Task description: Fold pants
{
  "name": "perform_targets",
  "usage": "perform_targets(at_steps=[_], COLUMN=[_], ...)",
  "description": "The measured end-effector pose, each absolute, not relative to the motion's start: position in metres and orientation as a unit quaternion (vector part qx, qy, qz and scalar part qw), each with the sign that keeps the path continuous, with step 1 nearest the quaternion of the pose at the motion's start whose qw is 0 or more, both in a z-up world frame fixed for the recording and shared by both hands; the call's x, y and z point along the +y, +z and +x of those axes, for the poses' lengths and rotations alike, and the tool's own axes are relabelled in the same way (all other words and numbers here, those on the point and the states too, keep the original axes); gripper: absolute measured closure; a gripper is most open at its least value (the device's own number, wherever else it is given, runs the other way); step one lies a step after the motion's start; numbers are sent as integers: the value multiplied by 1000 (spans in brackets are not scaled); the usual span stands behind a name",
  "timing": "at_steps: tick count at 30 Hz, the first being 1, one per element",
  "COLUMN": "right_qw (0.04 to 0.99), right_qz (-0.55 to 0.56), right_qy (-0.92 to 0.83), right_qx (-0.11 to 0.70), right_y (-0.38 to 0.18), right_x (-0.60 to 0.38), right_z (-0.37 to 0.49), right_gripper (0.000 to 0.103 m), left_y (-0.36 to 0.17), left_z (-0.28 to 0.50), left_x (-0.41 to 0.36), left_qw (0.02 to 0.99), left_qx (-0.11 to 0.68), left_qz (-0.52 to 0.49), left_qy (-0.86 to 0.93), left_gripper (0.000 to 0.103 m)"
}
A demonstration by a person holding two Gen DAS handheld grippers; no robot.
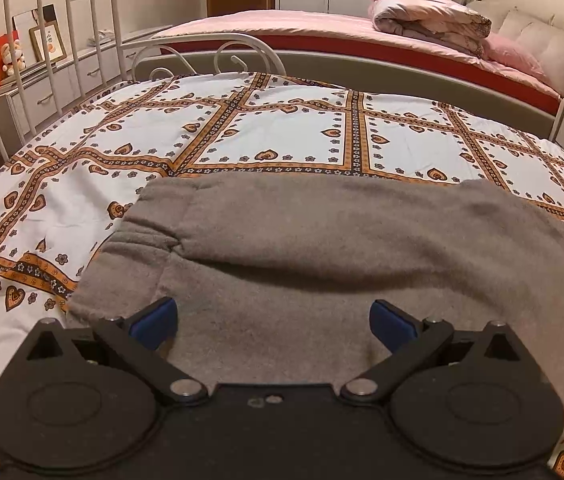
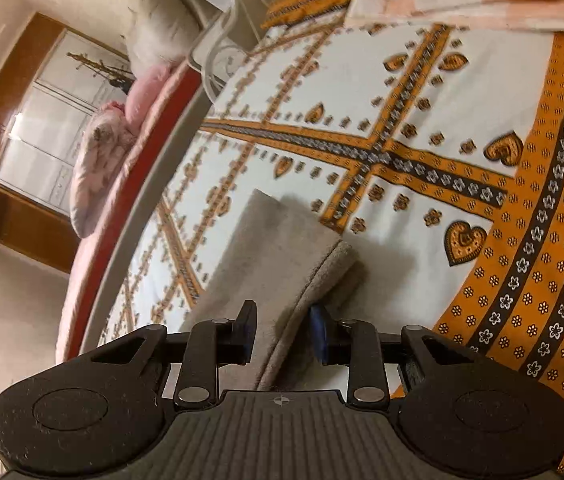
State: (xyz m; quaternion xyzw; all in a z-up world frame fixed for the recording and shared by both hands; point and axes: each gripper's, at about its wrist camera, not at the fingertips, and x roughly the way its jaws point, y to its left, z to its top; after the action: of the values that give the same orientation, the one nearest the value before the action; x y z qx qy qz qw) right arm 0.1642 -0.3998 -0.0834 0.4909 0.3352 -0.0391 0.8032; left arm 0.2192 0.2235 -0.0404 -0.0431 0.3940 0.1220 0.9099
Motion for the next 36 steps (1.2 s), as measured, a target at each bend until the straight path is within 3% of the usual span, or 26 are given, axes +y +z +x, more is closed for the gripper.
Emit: perform_targets(at_steps=[3,4,5,7,10,12,16,22,23,24,25,27,36], right_qw=[780,778,780,797,839,850,766,773,771,772,779,790,772], right_qz=[518,519,512,491,493,486,538,535,537,539,534,520,536], right_qy=[-42,-42,-39,-26,59,71,-44,-25,-25,-26,-25,-27,-23], right_qx=[348,351,357,350,222,190,349,340,341,336,327,324,341], right_y=[-98,-102,-104,-97,-55,-45,-122,-124,-123,-120,-113,-103,-122], right_x=[-402,-402,-400,-394,-391,-392,-408,-411,-412,-413,-413,-412,-410], right_z=[173,178,183,190,178,172,184,181,180,177,172,162,180], right_gripper=[72,89,98,98,98,98,98,98,97,88,71,58,60], left_y=[-42,-42,-42,-43,-44,-45,-44,-45,-45,-45,-46,-46,-49], left_z=[221,221,221,222,221,220,219,221,220,221,220,220,224], left_x=[223,222,221,219,218,219,220,218,217,218,218,219,212], left_qw=[909,908,908,907,907,907,907,906,906,906,906,907,904], left_qx=[397,397,398,401,404,404,403,406,406,406,406,405,410], left_qz=[-40,-38,-37,-35,-26,-24,-28,-24,-23,-24,-24,-24,-13], left_qy=[124,125,124,122,119,116,115,116,116,115,114,112,118], left_gripper=[6,6,6,6,6,6,6,6,6,6,6,6,6])
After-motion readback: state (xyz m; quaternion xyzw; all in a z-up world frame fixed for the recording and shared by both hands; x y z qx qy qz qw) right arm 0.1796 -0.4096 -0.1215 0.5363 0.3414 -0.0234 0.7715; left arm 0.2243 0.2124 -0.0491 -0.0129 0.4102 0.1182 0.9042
